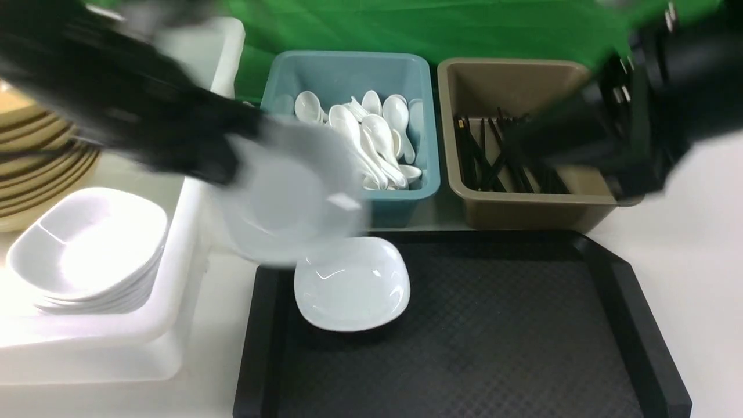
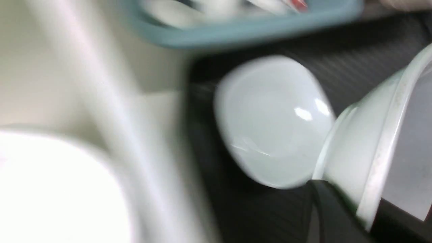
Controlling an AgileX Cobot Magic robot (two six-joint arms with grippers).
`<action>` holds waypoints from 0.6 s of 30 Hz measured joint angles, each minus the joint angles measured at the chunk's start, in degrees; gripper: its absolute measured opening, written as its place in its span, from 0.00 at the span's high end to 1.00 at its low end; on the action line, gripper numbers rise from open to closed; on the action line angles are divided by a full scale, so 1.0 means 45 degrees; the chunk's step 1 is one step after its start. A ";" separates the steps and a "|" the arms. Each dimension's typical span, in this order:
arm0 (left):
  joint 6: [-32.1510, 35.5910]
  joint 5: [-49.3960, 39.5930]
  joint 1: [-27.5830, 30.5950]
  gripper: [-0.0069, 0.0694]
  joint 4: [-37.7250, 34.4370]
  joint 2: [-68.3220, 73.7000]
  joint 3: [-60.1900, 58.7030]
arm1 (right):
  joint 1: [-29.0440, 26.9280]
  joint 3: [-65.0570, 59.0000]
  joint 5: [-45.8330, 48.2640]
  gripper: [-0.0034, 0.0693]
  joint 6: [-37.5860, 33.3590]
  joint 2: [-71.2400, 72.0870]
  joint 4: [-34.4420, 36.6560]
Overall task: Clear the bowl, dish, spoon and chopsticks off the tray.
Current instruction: Use the left arm to put the plate into the large storage box on the left
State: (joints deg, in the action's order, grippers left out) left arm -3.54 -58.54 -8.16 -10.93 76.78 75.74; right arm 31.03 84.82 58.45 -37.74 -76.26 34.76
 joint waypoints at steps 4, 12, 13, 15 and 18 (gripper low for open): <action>0.0319 0.0146 0.2940 0.90 -0.0581 -0.0770 -0.0805 | 0.1278 0.1237 -0.0162 0.92 -0.0196 -0.1035 0.0233; 0.2087 0.0947 0.7149 0.90 -0.2538 -0.0859 -0.3546 | 0.3517 0.3502 -0.0210 0.92 -0.0325 -0.3899 0.0276; 0.2381 0.0982 0.7180 0.90 -0.2773 -0.0807 -0.3879 | 0.3674 0.3681 -0.0205 0.92 -0.0337 -0.4175 0.0276; 0.2779 0.1218 0.7180 0.87 -0.3192 -0.0780 -0.4268 | 0.3824 0.3849 -0.0188 0.92 -0.0337 -0.4398 0.0276; 0.2982 0.1639 0.7180 0.77 -0.3248 -0.0769 -0.4459 | 0.3899 0.3917 -0.0172 0.92 -0.0326 -0.4498 0.0265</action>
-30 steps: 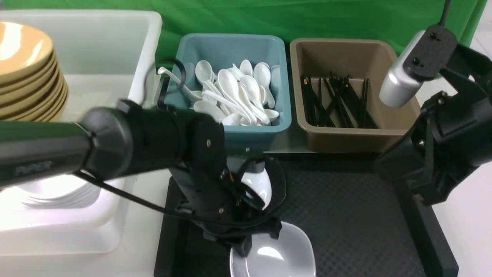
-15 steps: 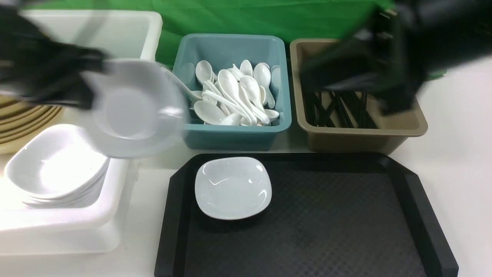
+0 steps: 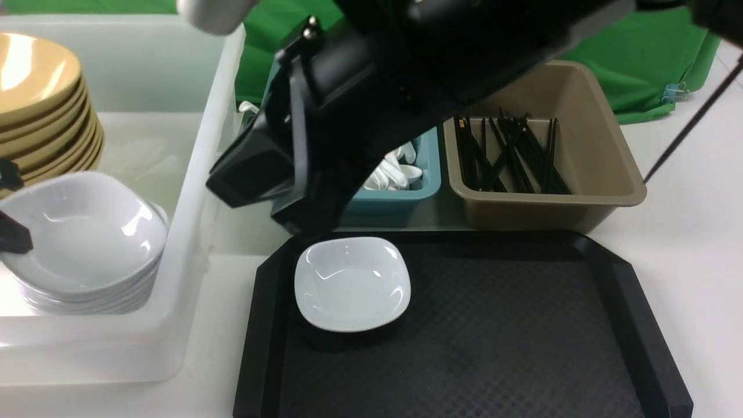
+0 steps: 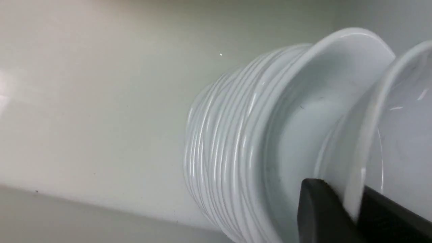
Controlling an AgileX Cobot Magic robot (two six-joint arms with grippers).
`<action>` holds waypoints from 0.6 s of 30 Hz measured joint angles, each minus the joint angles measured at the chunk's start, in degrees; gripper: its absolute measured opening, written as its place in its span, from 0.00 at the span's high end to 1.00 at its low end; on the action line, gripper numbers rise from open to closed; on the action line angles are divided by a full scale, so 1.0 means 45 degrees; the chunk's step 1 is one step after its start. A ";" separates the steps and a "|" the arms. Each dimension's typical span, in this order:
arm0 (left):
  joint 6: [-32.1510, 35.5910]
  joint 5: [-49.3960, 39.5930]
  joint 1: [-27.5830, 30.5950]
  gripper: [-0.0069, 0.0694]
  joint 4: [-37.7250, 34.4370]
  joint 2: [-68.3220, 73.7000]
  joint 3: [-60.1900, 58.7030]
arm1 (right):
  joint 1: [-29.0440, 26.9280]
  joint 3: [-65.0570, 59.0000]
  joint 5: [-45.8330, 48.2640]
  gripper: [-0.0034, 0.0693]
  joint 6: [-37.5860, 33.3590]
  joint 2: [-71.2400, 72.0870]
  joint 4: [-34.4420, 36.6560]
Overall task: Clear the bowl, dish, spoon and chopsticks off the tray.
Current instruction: Use the left arm to put the plate into the large storage box on the left, then use the left arm to grab the plate
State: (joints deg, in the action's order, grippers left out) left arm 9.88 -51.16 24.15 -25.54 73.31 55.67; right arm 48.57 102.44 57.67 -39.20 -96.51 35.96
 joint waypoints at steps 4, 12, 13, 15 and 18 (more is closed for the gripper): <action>0.0022 -0.0449 0.0000 0.52 0.1008 -0.0047 0.0497 | 0.0000 0.0012 0.0184 0.92 0.0015 0.0044 -0.0189; -0.1181 -0.2885 -0.0236 0.28 0.1998 -0.0968 0.3688 | -0.0013 0.0012 0.1571 0.92 0.2439 0.0490 -0.4580; -0.1148 -0.2900 -0.0348 0.30 0.1919 -0.1047 0.3726 | -0.0013 0.0012 0.1571 0.92 0.2439 0.0490 -0.4580; -0.1091 -0.2705 -0.1466 0.48 0.1060 -0.1341 0.3930 | -0.0244 0.0012 0.1952 0.92 0.3711 0.0772 -0.6617; -0.1147 -0.2058 -0.3831 0.78 0.0850 -0.1331 0.3870 | -0.0902 0.0012 0.2439 0.92 0.4327 0.1084 -0.7487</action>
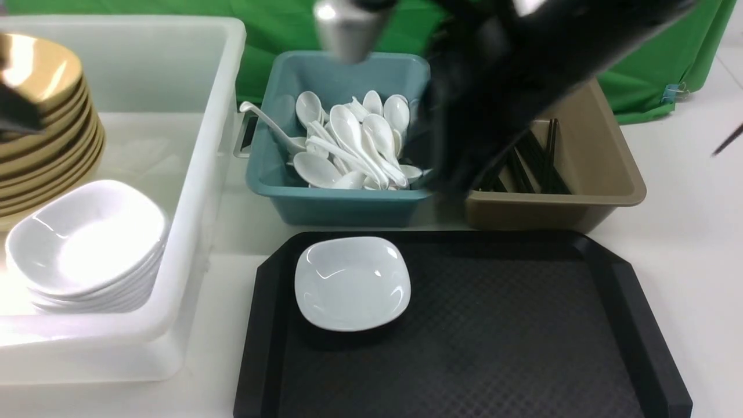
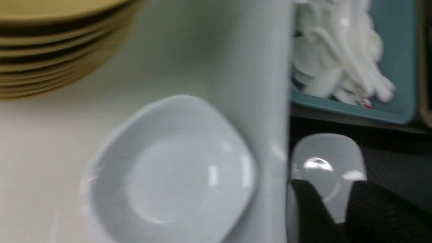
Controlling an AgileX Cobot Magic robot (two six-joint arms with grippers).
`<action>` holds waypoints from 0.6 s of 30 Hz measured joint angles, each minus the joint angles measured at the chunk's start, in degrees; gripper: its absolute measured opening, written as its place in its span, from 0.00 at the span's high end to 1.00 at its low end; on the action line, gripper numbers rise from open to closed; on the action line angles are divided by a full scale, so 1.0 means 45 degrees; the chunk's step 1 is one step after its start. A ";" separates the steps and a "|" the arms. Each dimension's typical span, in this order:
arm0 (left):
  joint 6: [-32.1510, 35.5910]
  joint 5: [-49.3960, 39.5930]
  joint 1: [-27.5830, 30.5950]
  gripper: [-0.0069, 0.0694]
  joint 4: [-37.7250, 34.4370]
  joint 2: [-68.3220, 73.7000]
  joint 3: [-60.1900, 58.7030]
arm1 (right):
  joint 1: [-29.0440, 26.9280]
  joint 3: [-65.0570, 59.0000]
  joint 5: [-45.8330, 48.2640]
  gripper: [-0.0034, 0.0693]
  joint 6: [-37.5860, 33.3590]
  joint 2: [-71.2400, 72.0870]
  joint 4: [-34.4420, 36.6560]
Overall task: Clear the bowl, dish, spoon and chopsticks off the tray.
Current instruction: Use the left arm to grab the plate
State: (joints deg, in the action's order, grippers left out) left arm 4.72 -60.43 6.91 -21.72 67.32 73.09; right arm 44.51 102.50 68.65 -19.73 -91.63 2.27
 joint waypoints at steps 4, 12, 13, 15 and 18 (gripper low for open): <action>-0.1336 0.1046 -0.3795 0.90 0.0903 0.0981 -0.0244 | -0.1215 -0.0227 0.0121 0.92 0.0663 0.0357 -0.0237; -0.3794 0.1726 -0.7120 0.73 0.2742 0.5124 0.0169 | -0.2012 -0.3136 -0.0327 0.92 0.1216 0.0625 -0.0201; -0.3850 0.1744 -0.7120 0.70 0.2757 0.5431 0.0261 | -0.2012 -0.3275 -0.0405 0.92 0.1216 0.0625 -0.0136; -0.4105 0.1785 -0.7120 0.58 0.2974 0.6464 0.0530 | -0.2012 -0.3815 -0.0654 0.92 0.1216 0.0625 0.0109; -0.4333 0.1954 -0.7120 0.43 0.3474 0.7548 0.0820 | -0.2012 -0.4060 -0.0988 0.92 0.1216 0.0625 0.0345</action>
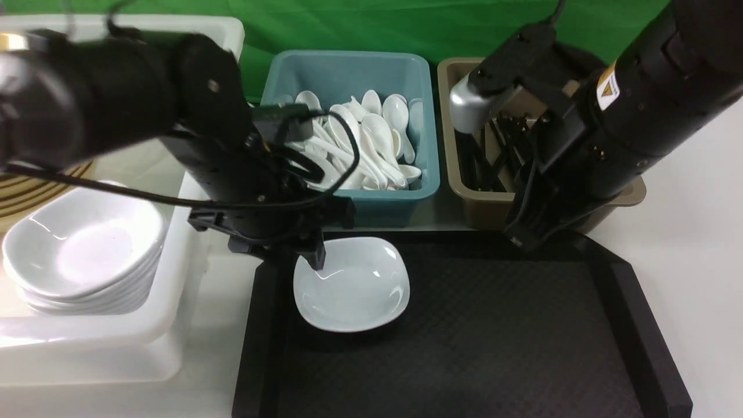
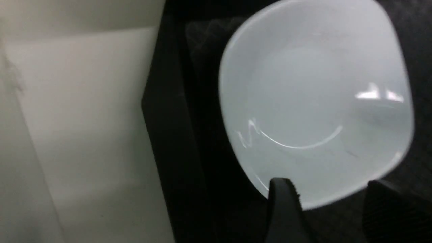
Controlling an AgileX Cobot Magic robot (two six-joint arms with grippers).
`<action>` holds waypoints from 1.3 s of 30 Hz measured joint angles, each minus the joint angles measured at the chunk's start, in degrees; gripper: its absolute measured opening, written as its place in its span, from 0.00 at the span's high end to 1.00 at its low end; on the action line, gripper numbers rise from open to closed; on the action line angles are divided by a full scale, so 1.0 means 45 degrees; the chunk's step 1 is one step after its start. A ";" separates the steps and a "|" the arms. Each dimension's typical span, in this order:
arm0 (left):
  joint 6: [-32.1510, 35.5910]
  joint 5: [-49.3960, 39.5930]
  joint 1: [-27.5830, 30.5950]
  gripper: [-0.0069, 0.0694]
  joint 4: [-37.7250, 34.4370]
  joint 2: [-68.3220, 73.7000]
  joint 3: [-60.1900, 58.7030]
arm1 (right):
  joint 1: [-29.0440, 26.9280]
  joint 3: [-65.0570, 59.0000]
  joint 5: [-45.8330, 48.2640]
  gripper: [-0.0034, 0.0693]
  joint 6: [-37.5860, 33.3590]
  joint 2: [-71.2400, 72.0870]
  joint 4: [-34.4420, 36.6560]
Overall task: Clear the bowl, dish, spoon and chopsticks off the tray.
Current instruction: Use the left arm to grab the plate, then use the left arm to put the plate into the large storage box on the left
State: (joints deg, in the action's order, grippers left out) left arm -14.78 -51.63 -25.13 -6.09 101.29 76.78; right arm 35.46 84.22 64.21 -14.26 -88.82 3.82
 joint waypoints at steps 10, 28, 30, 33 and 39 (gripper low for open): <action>-0.0012 0.1652 0.0000 0.32 0.0535 0.1838 0.0196 | 0.0000 -0.0042 -0.1094 0.92 -0.0106 0.0180 0.0129; 0.1147 0.2452 0.0012 0.69 -0.0787 0.2954 0.0282 | 0.0000 -0.0054 -0.1732 0.92 -0.0610 0.1118 0.0142; 0.1163 0.2337 0.0026 0.74 -0.1079 0.2763 0.0336 | 0.0000 -0.0054 -0.1627 0.92 -0.0756 0.1264 0.0142; 0.1238 0.1796 0.0014 0.83 -0.1050 0.2108 0.0453 | 0.0000 0.0052 -0.1475 0.92 -0.0978 0.1545 0.0182; 0.1492 -0.0066 0.0676 0.89 -0.0612 -0.0459 0.1576 | 0.0000 0.1190 -0.1480 0.92 -0.2325 0.1904 0.2443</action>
State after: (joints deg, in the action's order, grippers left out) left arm -8.07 -51.93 -22.09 -8.84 99.22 83.87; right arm 35.46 89.58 57.55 -24.72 -80.25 14.81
